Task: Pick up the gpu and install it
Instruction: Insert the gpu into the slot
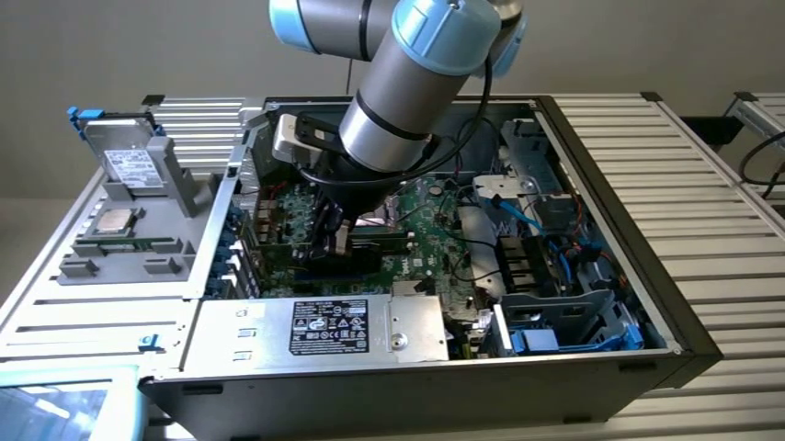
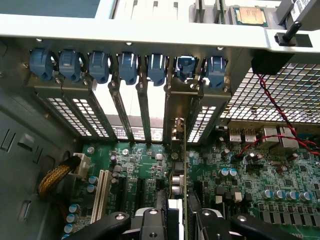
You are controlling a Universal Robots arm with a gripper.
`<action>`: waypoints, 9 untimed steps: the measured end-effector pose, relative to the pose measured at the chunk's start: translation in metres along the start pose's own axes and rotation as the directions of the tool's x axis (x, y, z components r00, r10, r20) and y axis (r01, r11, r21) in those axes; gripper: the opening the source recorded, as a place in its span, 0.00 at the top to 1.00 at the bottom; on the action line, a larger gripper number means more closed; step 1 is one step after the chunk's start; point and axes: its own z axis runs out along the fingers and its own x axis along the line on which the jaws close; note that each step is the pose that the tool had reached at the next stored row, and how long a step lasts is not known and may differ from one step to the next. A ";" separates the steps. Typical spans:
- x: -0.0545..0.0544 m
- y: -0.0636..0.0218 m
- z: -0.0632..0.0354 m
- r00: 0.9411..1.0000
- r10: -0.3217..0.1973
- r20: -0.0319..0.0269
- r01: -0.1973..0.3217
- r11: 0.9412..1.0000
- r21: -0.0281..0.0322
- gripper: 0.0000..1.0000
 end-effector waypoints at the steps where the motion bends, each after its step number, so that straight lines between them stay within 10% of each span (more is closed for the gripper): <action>1: 0.000 0.0000 0.0000 1.000 0.000 0.000 0.000 1.000 0.000 0.71; 9: 0.000 0.0000 0.0001 1.000 0.000 0.000 0.000 1.000 0.000 0.63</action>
